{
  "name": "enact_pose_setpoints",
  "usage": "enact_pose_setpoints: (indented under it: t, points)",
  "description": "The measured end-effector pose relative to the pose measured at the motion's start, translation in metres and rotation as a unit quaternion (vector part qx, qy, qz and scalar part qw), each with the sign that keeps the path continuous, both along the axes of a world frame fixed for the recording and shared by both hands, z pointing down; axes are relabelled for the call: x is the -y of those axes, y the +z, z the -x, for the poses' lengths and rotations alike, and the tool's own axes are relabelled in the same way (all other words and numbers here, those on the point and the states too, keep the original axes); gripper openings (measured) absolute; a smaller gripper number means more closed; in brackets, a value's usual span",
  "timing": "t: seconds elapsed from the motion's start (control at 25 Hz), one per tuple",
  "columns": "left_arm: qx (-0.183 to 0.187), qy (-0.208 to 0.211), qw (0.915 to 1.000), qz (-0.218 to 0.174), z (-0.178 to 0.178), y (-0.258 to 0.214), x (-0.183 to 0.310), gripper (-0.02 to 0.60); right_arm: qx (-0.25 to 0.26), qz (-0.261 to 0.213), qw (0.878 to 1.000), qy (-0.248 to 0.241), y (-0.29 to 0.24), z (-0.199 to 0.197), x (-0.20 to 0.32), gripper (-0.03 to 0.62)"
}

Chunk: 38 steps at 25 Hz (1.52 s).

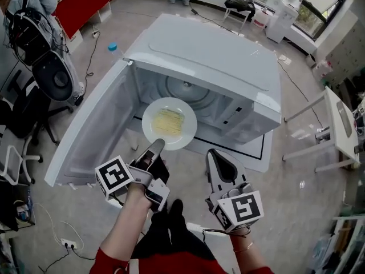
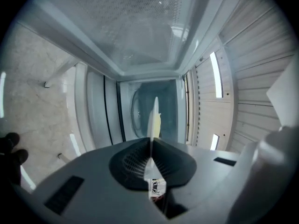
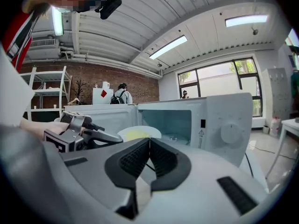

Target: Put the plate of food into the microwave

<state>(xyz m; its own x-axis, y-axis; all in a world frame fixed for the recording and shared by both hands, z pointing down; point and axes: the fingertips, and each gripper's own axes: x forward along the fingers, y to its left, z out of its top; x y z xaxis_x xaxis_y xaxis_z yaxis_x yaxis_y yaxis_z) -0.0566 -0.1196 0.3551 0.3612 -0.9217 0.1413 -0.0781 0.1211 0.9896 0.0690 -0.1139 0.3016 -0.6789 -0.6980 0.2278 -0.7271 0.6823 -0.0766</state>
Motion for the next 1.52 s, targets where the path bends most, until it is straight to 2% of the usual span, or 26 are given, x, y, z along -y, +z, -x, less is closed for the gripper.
enact_pose_setpoints:
  t: [0.2, 0.36, 0.44, 0.76, 0.88, 1.12, 1.52]
  points:
    - [0.009, -0.034, 0.999, -0.028, 0.002, 0.019, 0.043, 0.021, 0.0, -0.01, 1.0, -0.013, 0.016, 0.018, 0.016, 0.015]
    - [-0.026, -0.06, 0.9974, -0.031, -0.003, 0.034, 0.074, 0.021, -0.014, -0.017, 0.999, -0.024, 0.028, 0.028, 0.033, 0.015]
    - [-0.032, -0.066, 0.9966, -0.038, -0.003, 0.037, 0.089, 0.021, -0.026, -0.015, 0.999, -0.018, 0.04, 0.032, 0.041, 0.015]
    - [-0.009, -0.074, 0.9951, -0.066, -0.001, 0.04, 0.134, 0.021, -0.029, -0.026, 0.999, 0.003, 0.067, 0.032, 0.078, 0.015]
    - [-0.008, -0.062, 0.9952, -0.076, 0.005, 0.034, 0.144, 0.021, -0.031, -0.031, 0.999, 0.011, 0.067, 0.038, 0.084, 0.015]
    - [0.039, -0.028, 0.9975, -0.053, 0.003, 0.035, 0.163, 0.021, -0.029, -0.033, 0.999, 0.017, 0.068, 0.046, 0.095, 0.015]
    - [0.036, -0.008, 0.9989, -0.029, 0.003, 0.037, 0.187, 0.022, -0.023, -0.032, 0.999, 0.016, 0.061, 0.055, 0.103, 0.015]
